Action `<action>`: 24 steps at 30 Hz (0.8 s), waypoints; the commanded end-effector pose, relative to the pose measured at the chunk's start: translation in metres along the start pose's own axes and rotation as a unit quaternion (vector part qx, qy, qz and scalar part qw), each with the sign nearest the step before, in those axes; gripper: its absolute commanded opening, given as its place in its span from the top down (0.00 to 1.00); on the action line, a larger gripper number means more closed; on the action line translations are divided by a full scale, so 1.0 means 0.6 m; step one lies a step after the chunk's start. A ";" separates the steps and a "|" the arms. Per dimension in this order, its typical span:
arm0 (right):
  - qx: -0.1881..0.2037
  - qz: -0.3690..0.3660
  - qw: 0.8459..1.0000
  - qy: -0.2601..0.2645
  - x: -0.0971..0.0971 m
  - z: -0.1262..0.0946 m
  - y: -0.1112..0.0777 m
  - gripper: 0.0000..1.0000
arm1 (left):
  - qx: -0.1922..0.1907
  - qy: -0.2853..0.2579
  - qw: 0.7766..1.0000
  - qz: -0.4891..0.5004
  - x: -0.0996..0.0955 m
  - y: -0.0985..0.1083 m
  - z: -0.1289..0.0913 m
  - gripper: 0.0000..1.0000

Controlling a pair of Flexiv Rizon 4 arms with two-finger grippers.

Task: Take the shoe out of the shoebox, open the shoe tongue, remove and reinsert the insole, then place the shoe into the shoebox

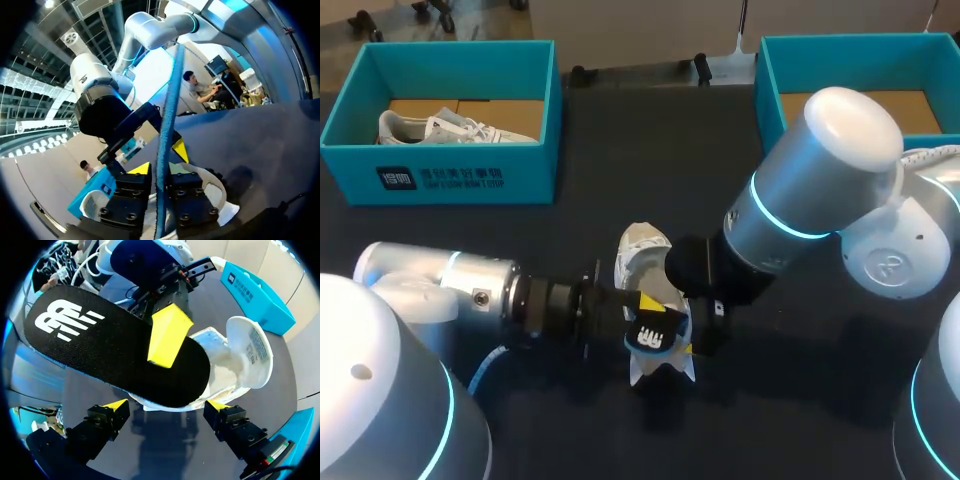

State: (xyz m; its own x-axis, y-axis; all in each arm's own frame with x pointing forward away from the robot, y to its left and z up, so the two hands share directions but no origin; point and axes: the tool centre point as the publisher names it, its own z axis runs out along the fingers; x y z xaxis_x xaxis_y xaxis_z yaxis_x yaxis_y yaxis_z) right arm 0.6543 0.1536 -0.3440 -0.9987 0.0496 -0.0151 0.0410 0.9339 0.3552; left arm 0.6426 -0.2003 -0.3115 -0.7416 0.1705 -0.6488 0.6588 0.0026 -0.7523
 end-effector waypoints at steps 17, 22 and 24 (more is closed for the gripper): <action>0.000 0.001 1.000 -0.002 0.003 0.002 0.000 0.00 | -0.056 -0.023 0.998 0.026 0.003 0.077 0.003 1.00; 0.000 0.001 1.000 -0.002 0.003 0.002 0.000 0.00 | -0.063 -0.028 0.997 0.026 -0.001 0.083 0.005 1.00; 0.000 0.001 1.000 -0.002 0.003 0.002 0.000 0.00 | -0.058 -0.031 0.998 0.026 -0.003 0.075 0.004 1.00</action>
State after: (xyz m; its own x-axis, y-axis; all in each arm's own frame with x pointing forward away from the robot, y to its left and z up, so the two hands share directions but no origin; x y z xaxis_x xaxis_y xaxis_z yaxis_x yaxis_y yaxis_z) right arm 0.6543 0.1536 -0.3440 -0.9987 0.0496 -0.0151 0.0410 0.9339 0.3552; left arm 0.6752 -0.2019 -0.3456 -0.7107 0.1175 -0.6936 0.7035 0.1111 -0.7020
